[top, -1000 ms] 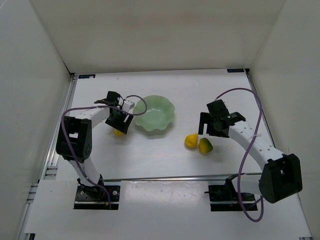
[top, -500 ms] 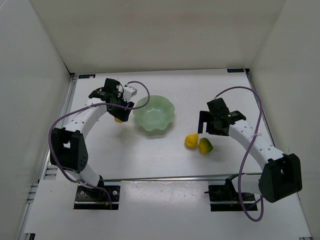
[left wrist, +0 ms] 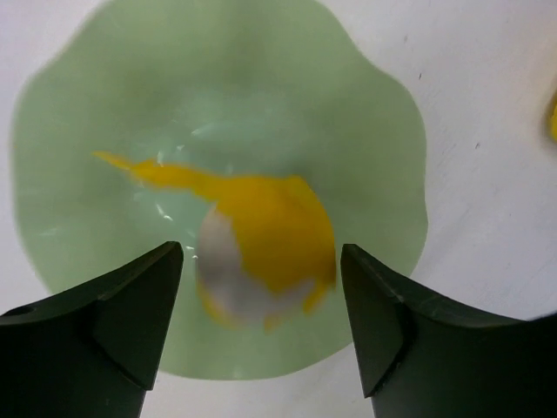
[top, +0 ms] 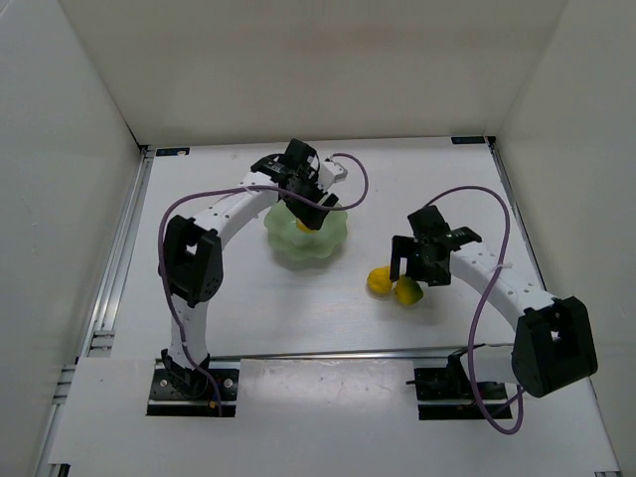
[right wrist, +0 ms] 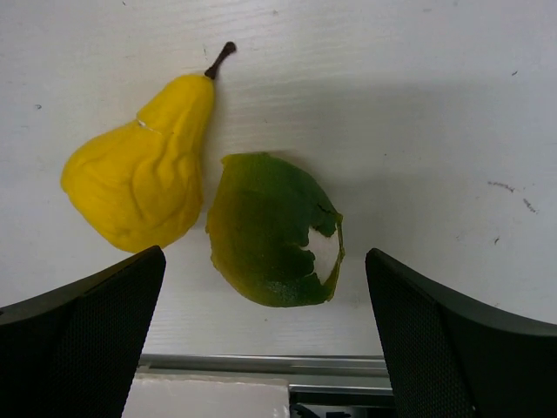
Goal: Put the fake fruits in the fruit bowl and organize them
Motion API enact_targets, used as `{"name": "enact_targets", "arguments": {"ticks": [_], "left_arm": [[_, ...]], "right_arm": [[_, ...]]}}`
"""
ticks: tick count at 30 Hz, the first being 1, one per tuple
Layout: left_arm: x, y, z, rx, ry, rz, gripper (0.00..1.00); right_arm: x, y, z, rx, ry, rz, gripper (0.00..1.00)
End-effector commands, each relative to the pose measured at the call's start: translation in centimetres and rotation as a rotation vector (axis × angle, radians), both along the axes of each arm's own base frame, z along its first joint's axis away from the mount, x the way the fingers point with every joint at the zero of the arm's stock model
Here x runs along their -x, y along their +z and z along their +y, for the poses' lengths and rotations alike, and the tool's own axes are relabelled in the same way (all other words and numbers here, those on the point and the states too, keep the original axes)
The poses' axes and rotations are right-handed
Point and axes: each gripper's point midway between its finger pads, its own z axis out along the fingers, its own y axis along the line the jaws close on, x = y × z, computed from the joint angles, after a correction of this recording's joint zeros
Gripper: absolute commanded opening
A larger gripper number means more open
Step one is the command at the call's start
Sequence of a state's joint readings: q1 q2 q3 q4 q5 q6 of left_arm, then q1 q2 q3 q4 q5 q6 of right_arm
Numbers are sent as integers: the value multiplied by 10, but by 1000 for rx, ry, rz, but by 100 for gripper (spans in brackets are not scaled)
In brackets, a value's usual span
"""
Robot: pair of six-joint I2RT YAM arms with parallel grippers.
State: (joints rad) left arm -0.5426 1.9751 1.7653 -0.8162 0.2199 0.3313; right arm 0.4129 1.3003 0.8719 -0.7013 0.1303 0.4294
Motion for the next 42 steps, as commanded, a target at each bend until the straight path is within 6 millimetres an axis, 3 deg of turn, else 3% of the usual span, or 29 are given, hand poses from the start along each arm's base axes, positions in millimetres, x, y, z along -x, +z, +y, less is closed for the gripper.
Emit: {"name": "enact_targets", "arguments": {"ticks": [1, 3, 7, 10, 11, 13, 14, 15, 16, 18, 19, 20, 21, 23, 24, 26, 28, 29, 31, 33, 34, 35, 36, 37, 38, 39, 40, 42], "left_arm": [[5, 11, 2, -2, 8, 3, 86], [5, 11, 2, -2, 8, 3, 100], [3, 32, 8, -3, 28, -51, 100], [8, 57, 24, -22, 58, -124, 100], [12, 74, 30, -15, 58, -166, 100], [11, 77, 58, -25, 115, -171, 100], [11, 91, 71, -16, 147, -209, 100], [12, 92, 84, -19, 172, -209, 100], [11, 79, 109, -46, 229, -191, 100], [17, 89, 138, -37, 300, -221, 100], [22, 76, 162, -36, 372, -185, 100], [26, 76, 174, -26, 411, -191, 100], [34, 91, 186, 2, 454, -232, 100], [45, 89, 211, 36, 554, -231, 100], [55, 105, 221, 61, 602, -276, 100], [65, 107, 260, 46, 842, -310, 100], [81, 116, 280, 50, 938, -361, 100], [91, 105, 289, 25, 959, -351, 100], [105, 108, 290, 27, 947, -383, 100], [115, 93, 289, 17, 933, -363, 100], [120, 93, 290, 25, 936, -369, 100], [122, 88, 289, 35, 920, -357, 100], [126, 79, 288, 32, 907, -338, 100], [131, 76, 286, 38, 896, -323, 100], [132, 72, 285, 43, 894, -310, 100], [136, 70, 281, 55, 866, -302, 100], [138, 67, 281, 55, 859, -296, 100], [141, 61, 278, 66, 849, -270, 100]], "right_arm": [[9, -8, 2, -16, -21, 34, 100], [15, -11, 4, -34, -11, 58, 100], [18, -21, 6, -38, -17, 81, 100], [20, -29, 5, -25, -27, 117, 96], [20, -32, 3, -13, -30, 123, 94], [18, -39, -6, 41, -55, 132, 87], [18, -42, -9, 64, -61, 135, 79], [18, -45, -13, 85, -67, 139, 75], [15, -47, -14, 102, -70, 143, 70], [11, -48, -20, 139, -81, 135, 54], [10, -45, -23, 160, -96, 134, 47], [8, -42, -28, 187, -104, 124, 35], [-2, -32, -36, 229, -136, 77, 31], [-7, -18, -44, 275, -166, 51, 31], [-14, -9, -46, 290, -186, 26, 31], [-38, 22, -45, 299, -212, -61, 31], [-57, 46, -30, 256, -202, -135, 31], [-74, 73, -10, 205, -183, -218, 31], [-90, 85, 23, 134, -93, -247, 31], [-109, 99, 68, 80, 14, -284, 31], [-115, 101, 84, 58, 37, -292, 31], [-119, 86, 107, 56, 97, -253, 31], [-130, 102, 124, 25, 124, -281, 31], [-132, 102, 141, 5, 154, -279, 31], [-135, 86, 153, 21, 188, -243, 33], [-137, 85, 162, 15, 202, -236, 33], [-147, 86, 176, 5, 225, -247, 42], [-146, 82, 185, 14, 255, -222, 59]]}}
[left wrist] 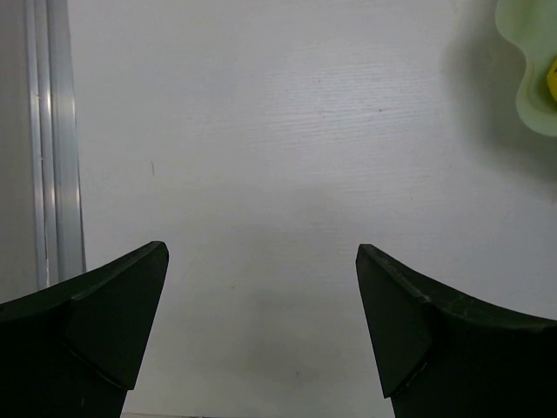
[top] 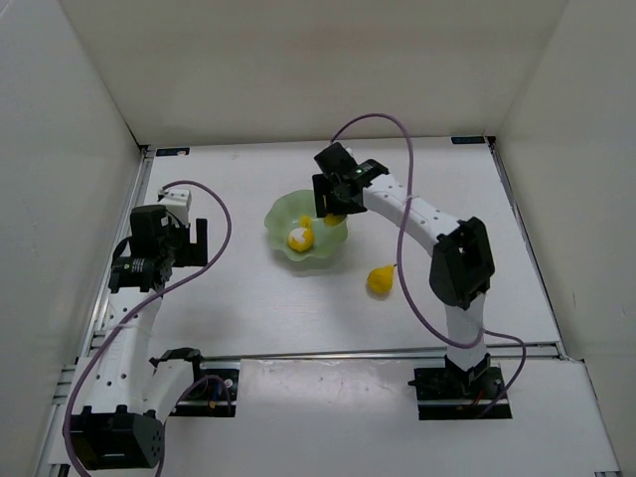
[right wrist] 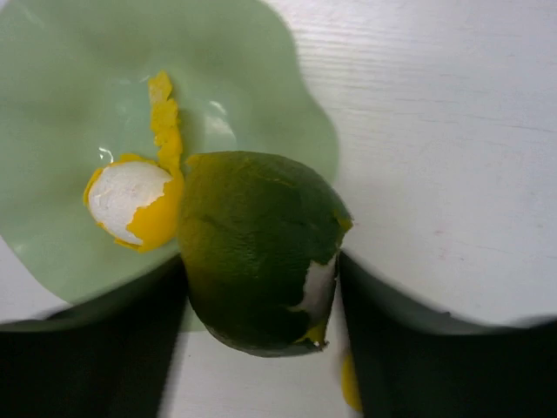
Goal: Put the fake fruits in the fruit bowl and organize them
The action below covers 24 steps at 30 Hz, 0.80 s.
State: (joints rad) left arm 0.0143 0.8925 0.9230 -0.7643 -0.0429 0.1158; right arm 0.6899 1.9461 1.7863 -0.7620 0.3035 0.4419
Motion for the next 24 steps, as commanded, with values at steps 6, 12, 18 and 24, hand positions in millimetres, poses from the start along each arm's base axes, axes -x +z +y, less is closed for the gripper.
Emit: {"name": "enact_targets", "arguments": {"ticks": [6, 12, 18, 24], "left_arm": [[12, -9, -12, 70, -83, 13, 100], [12, -9, -13, 95, -99, 9, 100], [13, -12, -17, 115, -123, 24, 100], [15, -13, -19, 122, -129, 33, 100]], "right_arm": [[19, 20, 1, 40, 87, 14, 100], [61, 5, -65, 131, -92, 46, 100], [118, -69, -113, 183, -224, 300, 100], [123, -100, -100, 123, -218, 403, 100]]}}
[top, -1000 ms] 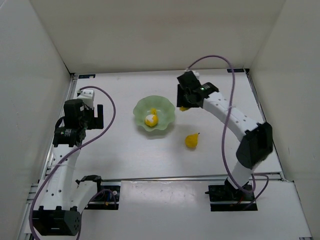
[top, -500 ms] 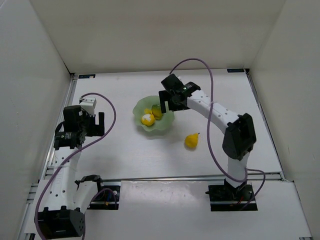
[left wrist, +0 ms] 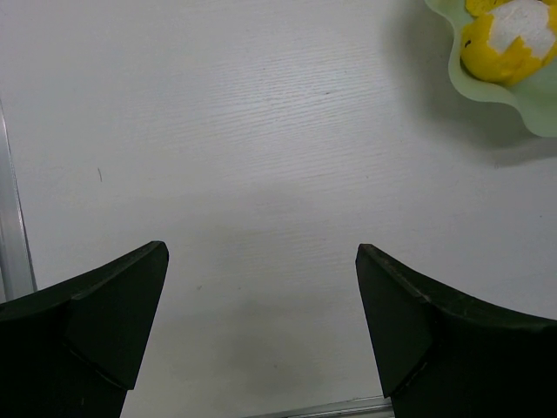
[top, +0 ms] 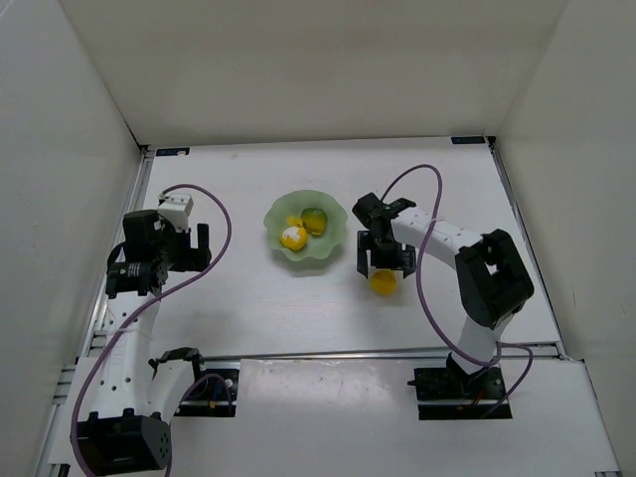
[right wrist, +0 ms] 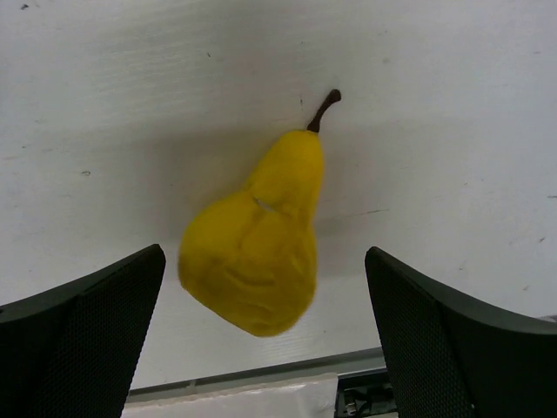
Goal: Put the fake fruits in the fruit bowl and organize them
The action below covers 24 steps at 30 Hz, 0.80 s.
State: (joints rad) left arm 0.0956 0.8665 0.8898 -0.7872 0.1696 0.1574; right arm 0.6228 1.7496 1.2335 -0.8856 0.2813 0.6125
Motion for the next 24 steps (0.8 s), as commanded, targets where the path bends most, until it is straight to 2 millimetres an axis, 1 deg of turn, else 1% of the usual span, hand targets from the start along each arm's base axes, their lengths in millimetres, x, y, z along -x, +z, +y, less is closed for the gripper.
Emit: {"name": "enact_targets", "arguments": {"ticks": [1, 4, 5, 6, 7, 8, 9, 12, 13, 15, 17, 18, 19, 20, 21, 22, 24], "left_arm": [[5, -3, -4, 15, -22, 11, 100], [7, -2, -4, 8, -28, 10, 100], [7, -2, -4, 8, -28, 10, 100], [7, -2, -4, 8, -28, 10, 100], [7, -2, -4, 8, -28, 10, 100], [8, 2, -1, 0, -25, 0, 100], [8, 2, -1, 0, -25, 0, 100], [8, 2, -1, 0, -25, 0, 100], [8, 2, -1, 0, -25, 0, 100], [8, 2, -1, 0, -25, 0, 100], [8, 2, -1, 0, -25, 0, 100], [10, 1, -1, 1, -25, 9, 100], [10, 1, -1, 1, -25, 9, 100], [10, 1, -1, 1, -25, 9, 100], [10, 1, -3, 7, -32, 8, 100], [9, -1, -3, 8, -32, 17, 100], [9, -1, -3, 2, -38, 16, 100]], "right_arm": [[-3, -3, 20, -85, -17, 9, 100], [-2, -9, 23, -100, -33, 39, 99], [0, -13, 25, -105, -32, 60, 95], [6, -16, 24, -111, -31, 81, 88], [8, -18, 26, -117, -30, 98, 84], [14, -21, 27, -128, -40, 121, 81], [16, -23, 25, -123, -41, 129, 79], [25, -22, 19, -111, -53, 146, 69], [28, -21, 18, -104, -54, 155, 59], [29, -18, 17, -106, -63, 153, 45], [20, -7, 18, -101, -63, 117, 36], [3, 11, 25, -123, -61, 55, 34], [-2, 22, 31, -124, -49, 29, 34], [-12, 35, 37, -131, -31, -13, 34], [-38, 62, 52, -174, -21, -103, 34], [-47, 75, 59, -174, -11, -150, 34], [-67, 90, 78, -200, 30, -209, 34]]}}
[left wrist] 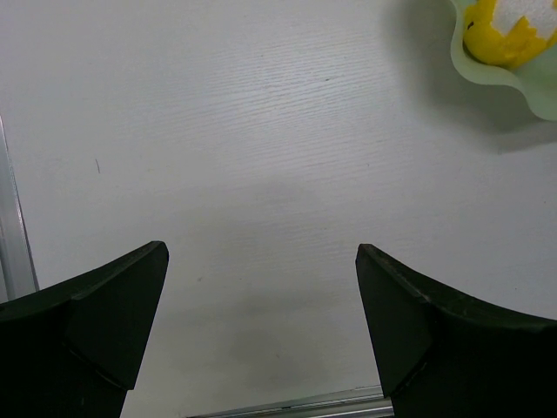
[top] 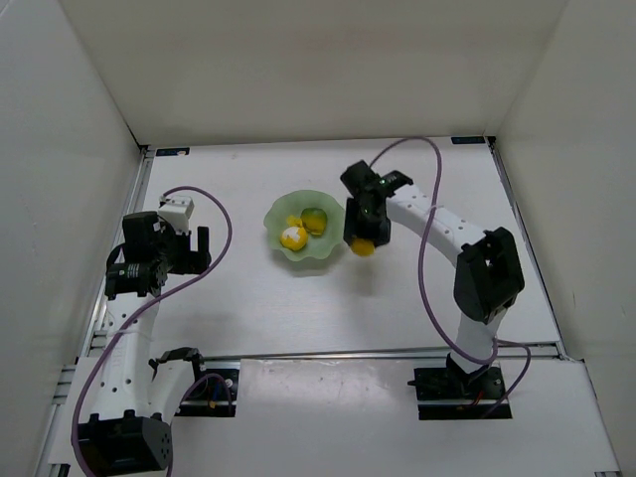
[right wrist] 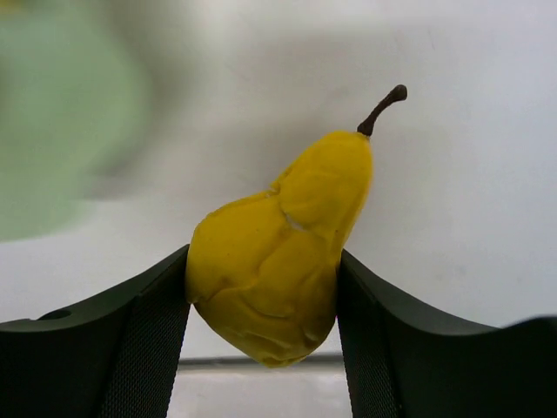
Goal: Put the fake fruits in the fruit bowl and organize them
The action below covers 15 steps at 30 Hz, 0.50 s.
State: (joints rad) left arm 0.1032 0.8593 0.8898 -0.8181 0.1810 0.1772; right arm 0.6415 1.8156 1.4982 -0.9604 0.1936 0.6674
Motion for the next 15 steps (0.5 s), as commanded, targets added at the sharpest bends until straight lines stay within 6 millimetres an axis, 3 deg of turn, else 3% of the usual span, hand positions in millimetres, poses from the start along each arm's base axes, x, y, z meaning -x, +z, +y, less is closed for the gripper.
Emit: {"name": "enact_targets", "arguments": {"ticks": [1, 2, 3, 4, 5, 6, 7, 12, 14, 15], "left_arm": [[3, 2, -3, 7, -24, -4, 100], [3, 2, -3, 7, -24, -4, 100], [3, 2, -3, 7, -24, -4, 100], [3, 2, -3, 7, -24, -4, 100], [3, 2, -3, 7, -24, -4, 100], [3, 2, -3, 7, -24, -4, 100], [3, 2, -3, 7, -24, -4, 100], [2, 0, -3, 8, -24, 5, 100], [2, 0, 0, 8, -15, 5, 100], [2, 0, 0, 8, -15, 5, 100]], "right_arm": [[-44, 53, 38, -68, 60, -200, 34], [-61, 60, 51, -85, 70, -231, 34], [-66, 63, 64, -101, 114, -237, 35], [-74, 48, 74, -97, 133, -211, 35], [-89, 66, 90, -145, 148, -257, 35], [-91, 66, 101, -158, 185, -259, 36], [-96, 53, 108, -157, 202, -236, 36], [-108, 59, 156, -298, 293, -292, 44], [-112, 65, 165, -339, 305, -315, 65], [-111, 68, 167, -352, 310, -317, 90]]}}
